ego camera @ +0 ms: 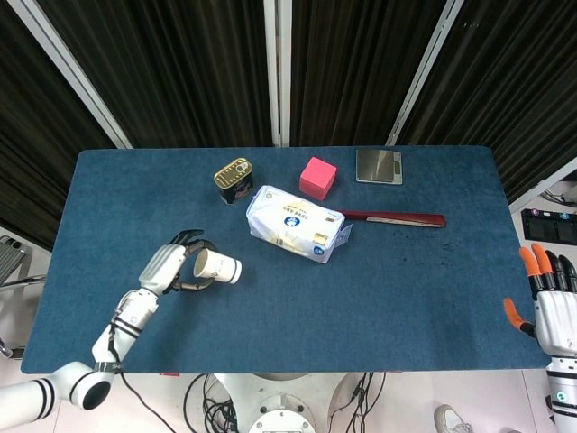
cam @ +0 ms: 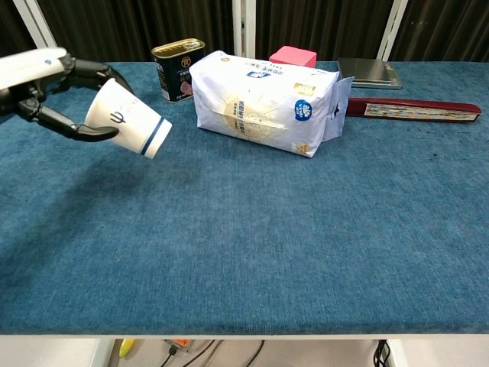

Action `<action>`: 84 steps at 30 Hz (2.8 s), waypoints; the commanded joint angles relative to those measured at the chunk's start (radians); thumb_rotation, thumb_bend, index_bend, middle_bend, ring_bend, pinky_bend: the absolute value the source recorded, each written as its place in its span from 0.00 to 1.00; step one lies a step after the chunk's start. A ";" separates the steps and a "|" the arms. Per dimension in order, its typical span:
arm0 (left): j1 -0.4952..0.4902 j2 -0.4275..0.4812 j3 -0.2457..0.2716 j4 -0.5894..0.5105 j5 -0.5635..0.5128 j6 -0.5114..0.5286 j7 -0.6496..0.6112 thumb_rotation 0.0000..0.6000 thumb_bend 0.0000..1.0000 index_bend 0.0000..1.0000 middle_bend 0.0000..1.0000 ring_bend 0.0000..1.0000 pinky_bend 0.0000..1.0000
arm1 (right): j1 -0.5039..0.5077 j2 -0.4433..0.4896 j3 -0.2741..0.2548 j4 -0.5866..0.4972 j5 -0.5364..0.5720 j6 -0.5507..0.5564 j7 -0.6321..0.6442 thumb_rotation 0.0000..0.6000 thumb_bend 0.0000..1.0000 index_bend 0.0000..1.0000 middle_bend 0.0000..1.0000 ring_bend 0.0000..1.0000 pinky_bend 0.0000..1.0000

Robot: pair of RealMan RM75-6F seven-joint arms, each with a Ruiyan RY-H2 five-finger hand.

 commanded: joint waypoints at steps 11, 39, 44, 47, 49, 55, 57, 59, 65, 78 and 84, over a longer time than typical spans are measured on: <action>0.062 -0.146 0.053 0.295 0.139 0.052 -0.296 1.00 0.26 0.31 0.39 0.07 0.09 | 0.004 -0.019 0.012 0.024 0.023 -0.005 -0.015 1.00 0.27 0.00 0.00 0.00 0.00; -0.015 0.133 0.051 -0.112 0.227 -0.011 0.624 1.00 0.25 0.12 0.08 0.00 0.04 | -0.001 -0.016 0.009 0.036 0.019 0.002 0.006 1.00 0.26 0.00 0.00 0.00 0.00; -0.020 0.173 0.024 -0.362 0.042 -0.107 1.078 1.00 0.17 0.21 0.13 0.00 0.03 | -0.001 -0.018 0.011 0.048 0.026 -0.006 0.021 1.00 0.27 0.00 0.00 0.00 0.00; -0.042 0.165 0.009 -0.408 -0.088 -0.153 1.193 1.00 0.17 0.21 0.15 0.00 0.03 | -0.002 -0.020 0.012 0.056 0.026 -0.002 0.026 1.00 0.27 0.00 0.00 0.00 0.00; -0.062 0.148 0.001 -0.402 -0.149 -0.175 1.237 1.00 0.17 0.21 0.15 0.00 0.03 | -0.003 -0.020 0.013 0.059 0.026 0.000 0.031 1.00 0.27 0.00 0.00 0.00 0.00; -0.107 0.093 -0.008 -0.364 -0.248 -0.194 1.290 1.00 0.17 0.18 0.15 0.00 0.03 | -0.006 -0.015 0.006 0.065 0.013 0.003 0.051 1.00 0.27 0.00 0.00 0.00 0.00; -0.120 0.086 -0.006 -0.355 -0.268 -0.200 1.299 1.00 0.17 0.18 0.15 0.00 0.03 | -0.006 -0.015 0.008 0.066 0.013 0.006 0.054 1.00 0.27 0.00 0.00 0.00 0.00; -0.134 0.081 -0.005 -0.345 -0.286 -0.204 1.313 1.00 0.17 0.18 0.15 0.00 0.03 | -0.005 -0.016 0.009 0.068 0.016 0.003 0.055 1.00 0.27 0.00 0.00 0.00 0.00; -0.164 0.066 -0.001 -0.315 -0.335 -0.194 1.343 1.00 0.17 0.21 0.19 0.00 0.03 | -0.001 -0.021 0.010 0.075 0.023 -0.010 0.055 1.00 0.27 0.00 0.00 0.00 0.00; -0.200 0.055 0.019 -0.281 -0.359 -0.170 1.337 1.00 0.23 0.38 0.37 0.00 0.03 | 0.006 -0.019 0.012 0.071 0.030 -0.024 0.051 1.00 0.27 0.00 0.00 0.00 0.00; -0.175 0.069 0.015 -0.295 -0.251 -0.121 1.207 1.00 0.24 0.40 0.40 0.03 0.04 | 0.008 -0.015 0.008 0.070 0.033 -0.037 0.060 1.00 0.27 0.00 0.00 0.00 0.00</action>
